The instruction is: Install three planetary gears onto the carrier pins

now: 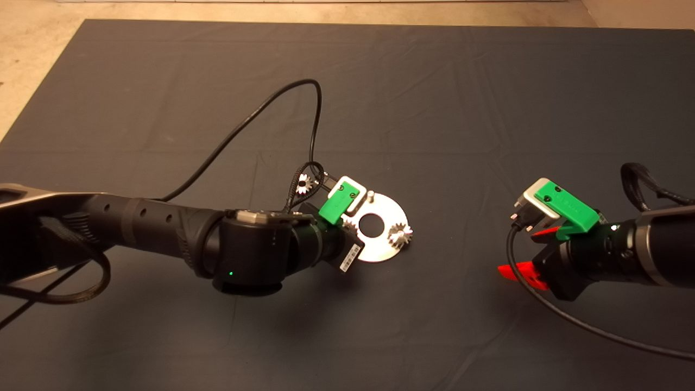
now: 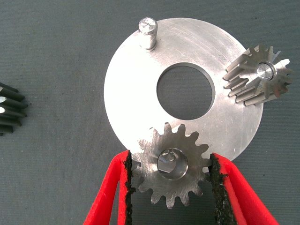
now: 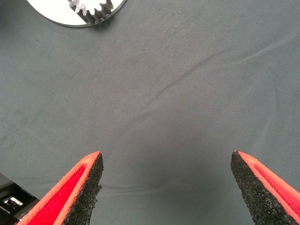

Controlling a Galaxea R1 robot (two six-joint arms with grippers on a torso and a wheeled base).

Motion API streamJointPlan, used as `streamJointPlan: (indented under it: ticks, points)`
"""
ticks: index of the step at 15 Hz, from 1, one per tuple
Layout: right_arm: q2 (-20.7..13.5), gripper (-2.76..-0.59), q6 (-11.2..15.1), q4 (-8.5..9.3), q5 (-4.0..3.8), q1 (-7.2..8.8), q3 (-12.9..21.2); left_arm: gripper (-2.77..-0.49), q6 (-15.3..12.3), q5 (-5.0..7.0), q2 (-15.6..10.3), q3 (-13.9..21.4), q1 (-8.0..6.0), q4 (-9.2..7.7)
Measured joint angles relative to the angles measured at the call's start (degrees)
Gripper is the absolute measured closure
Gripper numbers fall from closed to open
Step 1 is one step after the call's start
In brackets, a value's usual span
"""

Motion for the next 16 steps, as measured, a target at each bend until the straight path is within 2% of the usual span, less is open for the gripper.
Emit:
streamJointPlan:
  ticks: [16]
  points:
    - [0.00,-2.02,-0.04,-0.02,-0.02,0.02,0.00,-0.85,-1.03,-0.24,0.38,-0.75,0.02,0.00]
